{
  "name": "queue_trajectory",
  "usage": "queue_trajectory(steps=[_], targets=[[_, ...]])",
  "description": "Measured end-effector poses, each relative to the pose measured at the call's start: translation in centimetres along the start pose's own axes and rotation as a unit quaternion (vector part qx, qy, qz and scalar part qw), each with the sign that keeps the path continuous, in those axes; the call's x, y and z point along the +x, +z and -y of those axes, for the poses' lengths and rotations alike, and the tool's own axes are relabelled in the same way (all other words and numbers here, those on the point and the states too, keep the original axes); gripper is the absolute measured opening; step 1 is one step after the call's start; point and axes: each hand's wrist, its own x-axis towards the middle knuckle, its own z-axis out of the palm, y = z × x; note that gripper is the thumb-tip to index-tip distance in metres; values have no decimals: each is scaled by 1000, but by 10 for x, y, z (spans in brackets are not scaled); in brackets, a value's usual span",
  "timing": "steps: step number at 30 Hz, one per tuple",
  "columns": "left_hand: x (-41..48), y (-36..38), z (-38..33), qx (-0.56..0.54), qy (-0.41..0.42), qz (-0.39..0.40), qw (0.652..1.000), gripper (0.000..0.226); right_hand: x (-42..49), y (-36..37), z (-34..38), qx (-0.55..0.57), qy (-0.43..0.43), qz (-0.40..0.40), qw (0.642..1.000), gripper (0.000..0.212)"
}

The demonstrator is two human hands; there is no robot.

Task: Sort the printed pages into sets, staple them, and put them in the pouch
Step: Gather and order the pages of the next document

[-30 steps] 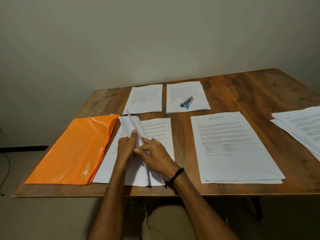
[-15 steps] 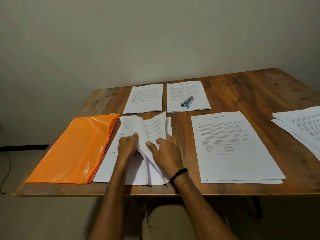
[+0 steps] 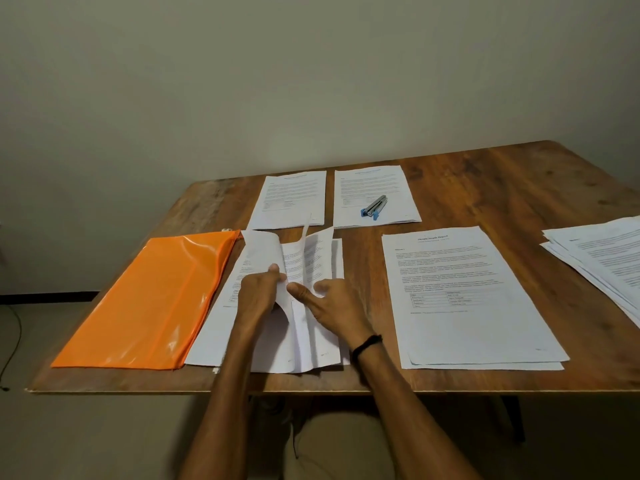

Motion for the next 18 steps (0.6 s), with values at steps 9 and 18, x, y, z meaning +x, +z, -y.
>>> queue_trajectory(steps=[9,18], targets=[[-8,-1,-2,117,59,-40,991,35,2,-29,-13,78,22,-46,996,18],[-18,2,-13,139,98,15,985,57,9,-119,-29,175,14,-195,965,20]])
